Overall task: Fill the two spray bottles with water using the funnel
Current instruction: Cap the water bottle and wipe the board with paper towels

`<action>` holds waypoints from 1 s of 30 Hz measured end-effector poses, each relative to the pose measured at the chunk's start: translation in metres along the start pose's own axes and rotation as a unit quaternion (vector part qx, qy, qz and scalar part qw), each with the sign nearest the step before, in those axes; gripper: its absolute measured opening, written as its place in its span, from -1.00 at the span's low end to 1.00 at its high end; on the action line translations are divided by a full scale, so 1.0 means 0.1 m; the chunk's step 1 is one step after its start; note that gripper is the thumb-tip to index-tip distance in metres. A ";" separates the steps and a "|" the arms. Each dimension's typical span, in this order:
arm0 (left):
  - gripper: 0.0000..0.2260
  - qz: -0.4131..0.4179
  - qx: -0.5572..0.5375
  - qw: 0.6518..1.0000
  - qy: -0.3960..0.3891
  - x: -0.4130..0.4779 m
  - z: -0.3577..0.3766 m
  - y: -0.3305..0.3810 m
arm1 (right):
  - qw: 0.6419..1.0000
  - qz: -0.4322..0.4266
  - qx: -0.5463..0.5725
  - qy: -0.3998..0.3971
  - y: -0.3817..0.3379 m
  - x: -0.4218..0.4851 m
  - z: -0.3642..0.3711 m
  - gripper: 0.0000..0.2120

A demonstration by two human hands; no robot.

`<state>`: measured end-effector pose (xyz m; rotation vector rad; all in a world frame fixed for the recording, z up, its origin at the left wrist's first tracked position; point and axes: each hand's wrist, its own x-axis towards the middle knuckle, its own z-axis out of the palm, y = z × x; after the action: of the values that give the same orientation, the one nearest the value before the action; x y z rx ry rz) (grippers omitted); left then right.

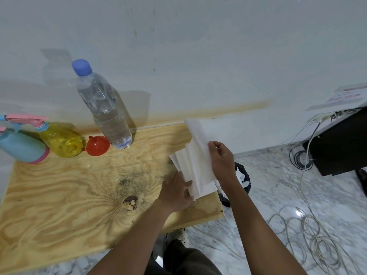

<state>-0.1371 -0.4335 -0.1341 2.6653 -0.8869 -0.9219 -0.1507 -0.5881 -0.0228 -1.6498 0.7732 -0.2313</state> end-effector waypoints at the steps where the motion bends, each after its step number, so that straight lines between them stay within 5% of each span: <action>1: -0.40 -0.004 0.002 1.000 -0.006 -0.01 0.00 -0.03 | 1.000 -0.004 0.000 -0.002 -0.02 0.00 0.00 -0.86; 7: -0.41 -0.017 -0.024 1.000 -0.007 -0.08 -0.07 -0.13 | 0.999 -0.038 -0.002 -0.013 -0.12 -0.02 -0.02 -0.84; 14: -0.46 -0.017 -0.105 0.970 0.218 -0.12 -0.15 0.05 | 0.999 -0.041 -0.017 -0.009 -0.10 -0.03 -0.06 -0.84; 24: -0.44 0.015 -0.005 1.000 -0.006 -0.06 -0.03 0.08 | 0.999 -0.038 0.001 0.007 -0.14 -0.03 -0.14 -0.84; 27: -0.46 0.011 -0.035 0.999 -0.006 -0.08 -0.10 0.12 | 0.999 -0.039 0.001 0.007 -0.15 -0.01 -0.18 -0.85; 30: -0.51 -0.020 -0.177 0.983 0.036 -0.14 -0.26 0.18 | 0.999 -0.032 -0.004 -0.001 -0.12 -0.02 -0.19 -0.84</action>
<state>-0.1385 -0.4403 -0.1004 2.4006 -0.5906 -0.8894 -0.1580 -0.6015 -0.0069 -1.6844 0.7211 -0.2727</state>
